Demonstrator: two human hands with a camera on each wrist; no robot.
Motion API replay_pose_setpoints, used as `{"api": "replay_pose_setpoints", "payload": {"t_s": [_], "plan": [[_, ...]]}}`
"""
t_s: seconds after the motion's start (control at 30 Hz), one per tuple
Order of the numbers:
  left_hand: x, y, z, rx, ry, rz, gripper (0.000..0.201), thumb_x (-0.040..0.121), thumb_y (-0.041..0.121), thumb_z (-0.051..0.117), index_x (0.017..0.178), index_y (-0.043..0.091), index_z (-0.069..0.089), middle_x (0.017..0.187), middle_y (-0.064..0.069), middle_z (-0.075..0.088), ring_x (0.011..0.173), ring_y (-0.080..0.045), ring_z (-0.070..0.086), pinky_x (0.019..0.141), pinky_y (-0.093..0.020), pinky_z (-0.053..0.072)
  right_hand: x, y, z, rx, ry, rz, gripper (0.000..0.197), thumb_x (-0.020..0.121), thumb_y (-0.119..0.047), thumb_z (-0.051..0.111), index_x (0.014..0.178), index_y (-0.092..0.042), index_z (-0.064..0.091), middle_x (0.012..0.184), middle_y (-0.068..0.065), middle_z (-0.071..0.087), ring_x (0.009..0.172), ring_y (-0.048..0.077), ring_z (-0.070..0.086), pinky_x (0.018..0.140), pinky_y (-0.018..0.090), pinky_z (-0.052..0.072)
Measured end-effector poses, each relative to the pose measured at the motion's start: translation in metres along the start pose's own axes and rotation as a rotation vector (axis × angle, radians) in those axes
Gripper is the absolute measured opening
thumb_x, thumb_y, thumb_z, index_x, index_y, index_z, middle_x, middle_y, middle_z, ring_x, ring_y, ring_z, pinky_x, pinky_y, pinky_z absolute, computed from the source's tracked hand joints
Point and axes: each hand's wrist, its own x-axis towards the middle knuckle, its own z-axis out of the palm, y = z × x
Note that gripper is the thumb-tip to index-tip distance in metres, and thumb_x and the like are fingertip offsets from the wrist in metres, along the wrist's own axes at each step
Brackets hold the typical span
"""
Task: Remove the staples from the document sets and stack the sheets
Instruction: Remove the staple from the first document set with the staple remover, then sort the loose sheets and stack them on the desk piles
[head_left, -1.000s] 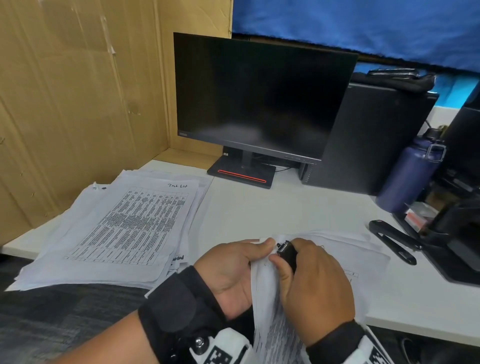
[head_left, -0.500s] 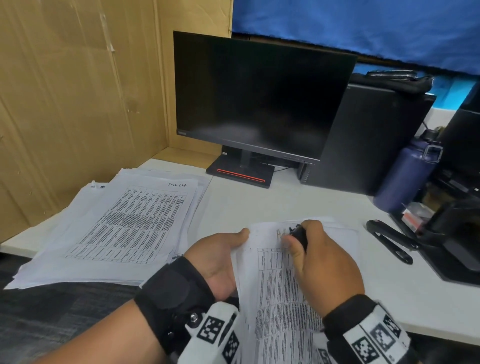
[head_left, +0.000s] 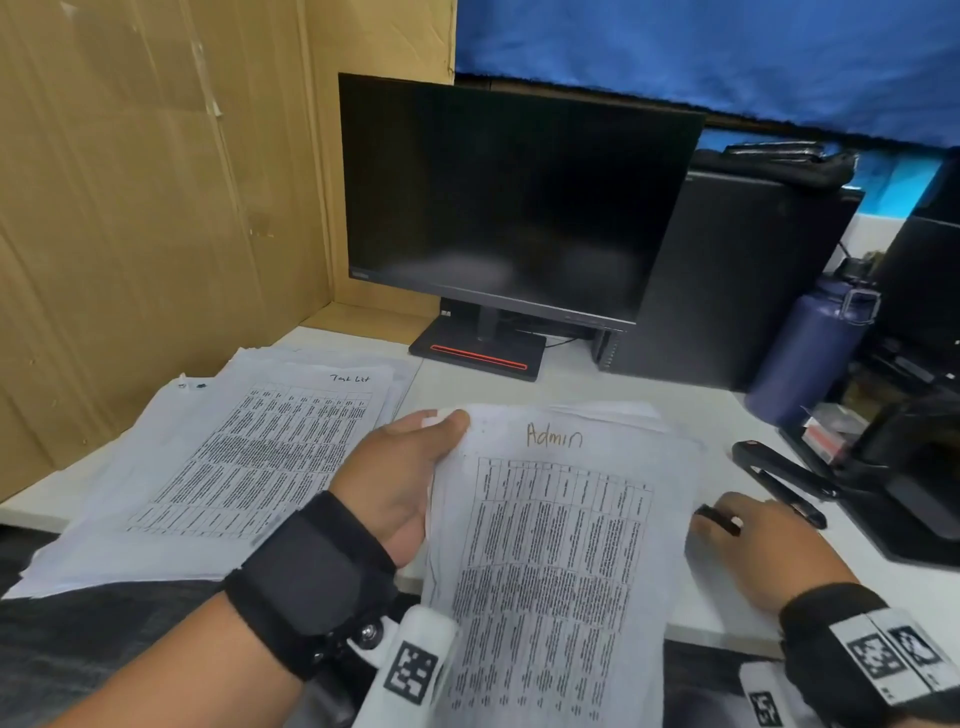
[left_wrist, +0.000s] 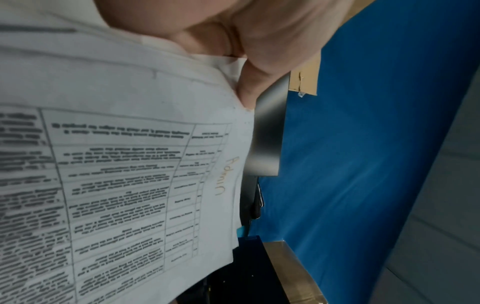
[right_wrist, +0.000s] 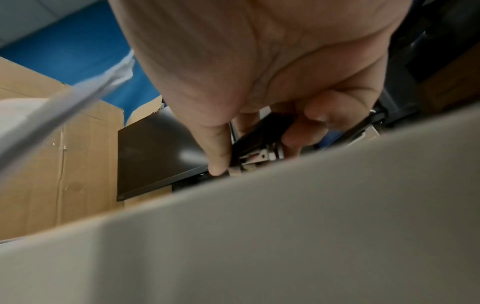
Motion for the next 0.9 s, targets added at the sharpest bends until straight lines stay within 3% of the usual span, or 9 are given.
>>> {"api": "replay_pose_setpoints", "payload": {"t_s": [0.07,0.17,0.27,0.33,0.4,0.57,0.7,0.8,0.9], "plan": [[-0.002,0.012,-0.001,0.026,-0.017,0.04,0.061,0.093,0.021,0.072,0.145,0.0,0.048,0.127,-0.027,0.07,0.119,-0.044,0.068,0.104,-0.063,0.05,-0.001,-0.001,-0.001,-0.036,-0.01,0.041,0.032,0.088,-0.059,0.057,0.097,-0.028,0.062,0.109,0.008,0.052,0.088,0.027,0.06,0.085,0.039,0.048],[-0.011,0.037,0.002,0.051,-0.04,0.088,0.058,0.096,0.022,0.068,0.147,0.002,0.047,0.13,-0.027,0.068,0.121,-0.043,0.067,0.106,-0.061,0.05,-0.005,-0.01,-0.011,-0.131,0.09,0.005,0.063,0.086,-0.078,0.036,0.127,-0.034,0.058,0.137,0.007,0.05,0.123,0.032,0.048,0.099,0.046,0.041],[-0.019,0.068,0.018,0.097,-0.133,0.123,0.041,0.105,0.023,0.051,0.142,0.005,0.057,0.133,-0.025,0.067,0.124,-0.042,0.065,0.103,-0.057,0.053,-0.021,-0.032,-0.024,0.682,0.001,-0.216,0.072,0.078,-0.083,0.039,0.133,-0.04,0.053,0.135,-0.01,0.06,0.129,0.016,0.049,0.103,0.043,0.042],[-0.023,0.086,0.034,0.114,-0.187,0.137,0.041,0.107,0.024,0.045,0.143,0.006,0.055,0.136,-0.024,0.065,0.125,-0.043,0.063,0.103,-0.057,0.053,-0.031,-0.05,-0.023,1.194,-0.19,-0.309,0.062,0.086,-0.06,0.061,0.141,-0.036,0.047,0.128,-0.01,0.067,0.125,0.015,0.058,0.104,0.044,0.041],[-0.026,0.1,0.049,0.113,-0.261,0.141,0.039,0.108,0.023,0.041,0.139,0.005,0.057,0.13,-0.022,0.066,0.116,-0.039,0.067,0.101,-0.055,0.052,-0.038,-0.065,-0.019,1.389,-0.291,-0.333,0.064,0.084,-0.022,0.075,0.141,-0.023,0.046,0.123,0.008,0.071,0.115,0.028,0.066,0.098,0.049,0.049],[-0.031,0.124,0.078,0.191,-0.189,0.23,0.03,0.108,0.03,0.048,0.123,0.012,0.067,0.115,-0.013,0.078,0.104,-0.027,0.076,0.093,-0.049,0.061,-0.04,-0.07,-0.021,1.434,-0.185,-0.313,0.076,0.048,-0.04,0.093,0.116,-0.013,0.072,0.119,0.012,0.073,0.111,0.031,0.069,0.094,0.047,0.055],[-0.028,0.125,0.079,0.496,-0.204,0.319,0.054,0.1,0.048,0.057,0.145,0.02,0.048,0.131,-0.006,0.071,0.12,-0.024,0.07,0.104,-0.044,0.055,-0.04,-0.063,-0.052,1.391,0.138,-0.341,0.048,0.078,-0.031,0.076,0.124,-0.018,0.068,0.119,0.0,0.074,0.11,0.023,0.07,0.103,0.052,0.049],[-0.022,0.104,0.074,0.64,-0.269,0.265,0.061,0.1,0.023,0.065,0.152,0.023,0.035,0.132,-0.003,0.069,0.124,-0.021,0.065,0.106,-0.039,0.051,-0.047,-0.06,-0.066,1.192,0.339,-0.395,0.037,0.086,-0.041,0.072,0.122,-0.032,0.068,0.121,-0.011,0.072,0.115,0.013,0.066,0.104,0.046,0.048],[-0.015,0.08,0.07,0.652,-0.25,0.363,0.032,0.105,0.007,0.053,0.135,0.015,0.058,0.131,-0.007,0.07,0.12,-0.025,0.067,0.096,-0.037,0.055,-0.059,-0.071,-0.073,1.012,0.458,-0.374,0.012,0.096,-0.032,0.063,0.105,-0.029,0.071,0.103,-0.014,0.071,0.098,0.001,0.063,0.089,0.009,0.044]]}}
